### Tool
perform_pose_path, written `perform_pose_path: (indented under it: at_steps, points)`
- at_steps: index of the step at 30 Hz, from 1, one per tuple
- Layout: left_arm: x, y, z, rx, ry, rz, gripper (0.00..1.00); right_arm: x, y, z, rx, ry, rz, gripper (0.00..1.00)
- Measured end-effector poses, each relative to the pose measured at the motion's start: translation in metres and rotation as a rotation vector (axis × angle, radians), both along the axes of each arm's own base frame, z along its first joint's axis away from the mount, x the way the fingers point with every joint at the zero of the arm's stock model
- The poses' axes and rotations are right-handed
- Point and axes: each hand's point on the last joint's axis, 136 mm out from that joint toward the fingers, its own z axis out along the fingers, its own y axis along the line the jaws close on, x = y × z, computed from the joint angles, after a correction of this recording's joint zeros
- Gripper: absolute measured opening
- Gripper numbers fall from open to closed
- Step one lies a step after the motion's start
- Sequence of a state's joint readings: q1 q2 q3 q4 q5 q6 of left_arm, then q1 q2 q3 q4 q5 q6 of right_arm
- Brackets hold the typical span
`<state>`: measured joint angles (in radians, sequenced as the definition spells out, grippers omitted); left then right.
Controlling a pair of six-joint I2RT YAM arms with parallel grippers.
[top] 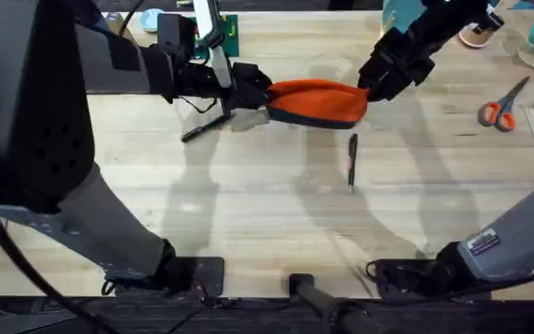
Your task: Unzip the bag, pick up the pens from the table one at a time and place them inside, then zip the bag closed.
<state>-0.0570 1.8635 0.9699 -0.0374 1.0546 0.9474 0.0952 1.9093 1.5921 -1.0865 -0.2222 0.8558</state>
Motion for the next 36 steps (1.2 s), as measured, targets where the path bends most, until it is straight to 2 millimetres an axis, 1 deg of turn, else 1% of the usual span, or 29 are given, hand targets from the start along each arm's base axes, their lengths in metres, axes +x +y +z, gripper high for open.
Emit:
perform_pose_path:
  at_steps: [5, 19, 36]
  points:
    - [-0.001, -0.002, 0.0, 0.0, 0.003, -0.004, 0.041, -0.002, -0.003, 0.004, 0.006, 0.008, 0.001, 0.033]
    - [-0.002, -0.002, 0.0, 0.0, 0.003, -0.006, 0.041, 0.013, -0.008, 0.023, 0.013, -0.051, 0.006, 0.035]
    - [-0.002, -0.003, 0.0, 0.0, 0.003, -0.007, 0.041, 0.014, -0.014, 0.026, 0.014, -0.055, 0.0, 0.032]
